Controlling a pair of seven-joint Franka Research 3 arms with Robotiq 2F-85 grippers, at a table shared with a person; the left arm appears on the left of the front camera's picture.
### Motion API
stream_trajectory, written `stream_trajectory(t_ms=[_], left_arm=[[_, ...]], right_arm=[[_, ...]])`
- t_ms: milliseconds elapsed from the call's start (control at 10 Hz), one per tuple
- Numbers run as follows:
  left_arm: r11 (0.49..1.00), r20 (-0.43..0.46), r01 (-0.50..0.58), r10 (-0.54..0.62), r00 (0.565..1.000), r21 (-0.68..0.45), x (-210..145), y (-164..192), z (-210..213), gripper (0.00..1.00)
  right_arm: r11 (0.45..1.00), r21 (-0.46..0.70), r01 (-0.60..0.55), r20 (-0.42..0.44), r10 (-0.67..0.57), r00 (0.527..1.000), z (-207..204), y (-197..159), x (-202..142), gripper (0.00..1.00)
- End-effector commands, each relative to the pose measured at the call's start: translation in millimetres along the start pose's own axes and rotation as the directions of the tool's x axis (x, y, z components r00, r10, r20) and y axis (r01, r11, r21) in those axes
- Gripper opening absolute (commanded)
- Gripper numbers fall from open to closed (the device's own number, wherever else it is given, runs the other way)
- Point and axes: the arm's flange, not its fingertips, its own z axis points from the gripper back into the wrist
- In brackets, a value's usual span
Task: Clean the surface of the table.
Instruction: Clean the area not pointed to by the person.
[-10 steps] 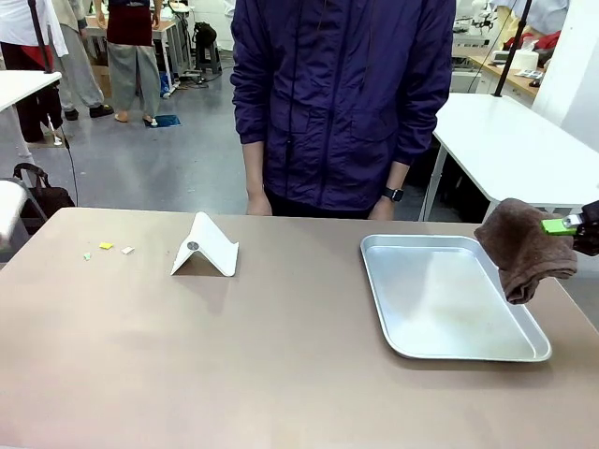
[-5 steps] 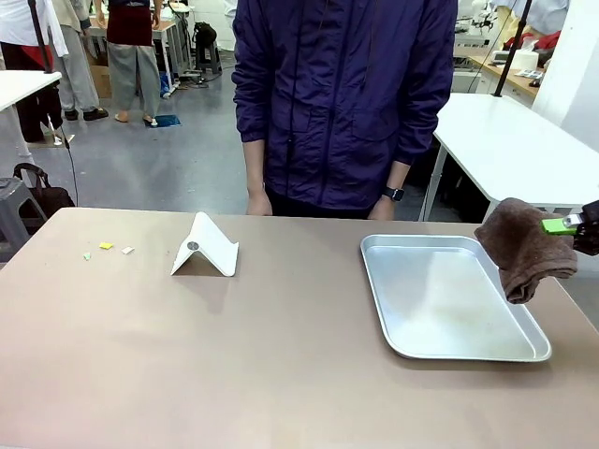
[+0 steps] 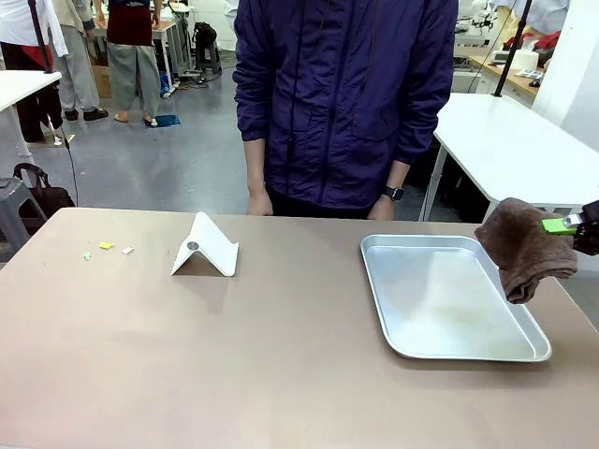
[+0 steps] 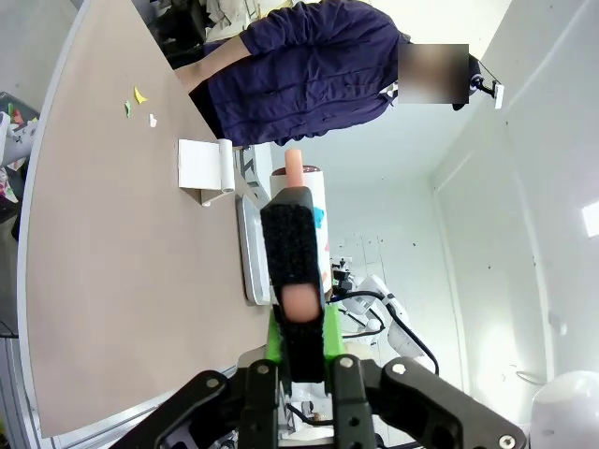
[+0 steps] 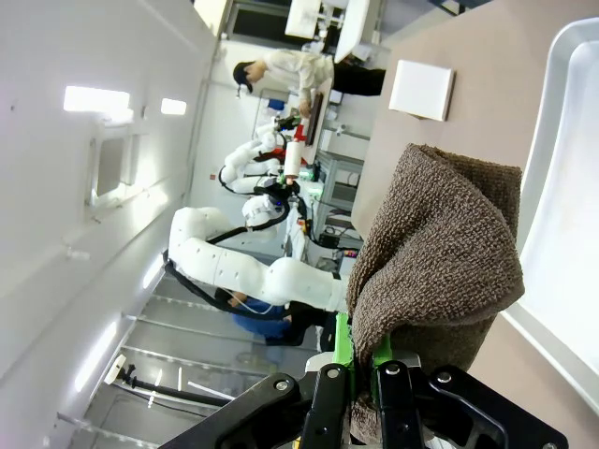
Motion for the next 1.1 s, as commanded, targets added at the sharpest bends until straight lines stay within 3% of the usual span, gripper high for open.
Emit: stream_trajectory(t_ms=[0,200,300,500,800,1000], left_arm=[[1.0,0.001,-0.006,0.006,1.0,0.0,-5.3,-0.6,-4.7,0.18],[0.999,-0.007,0.033,-0.033,0.999,0.031,-1.4,-6.5,-20.1,0.18],[0.998,-0.064,0.031,-0.027,0.998,0.051,17.4,-6.0,-40.4,0.18],[0.991,-0.001,0.047,-0.047,0.999,0.122,68.7,-0.1,-79.8,0.18],[0.976,-0.049,0.039,-0.029,0.998,0.214,122.1,24.9,-128.1,0.18],[0.955,-0.013,-0.084,0.092,0.996,0.283,152.3,55.8,-150.3,0.18]], right_arm=[[1.0,0.012,-0.007,0.01,0.007,1.0,1.8,4.0,2.3,0.08],[1.0,0.012,-0.007,0.01,0.007,1.0,1.8,4.0,2.3,0.08],[1.0,0.012,-0.007,0.01,0.007,1.0,1.8,4.0,2.3,0.08],[1.0,0.012,-0.007,0.01,0.007,1.0,1.8,4.0,2.3,0.08],[1.0,0.012,-0.007,0.01,0.007,1.0,1.8,4.0,2.3,0.08],[1.0,0.012,-0.007,0.01,0.007,1.0,1.8,4.0,2.3,0.08]])
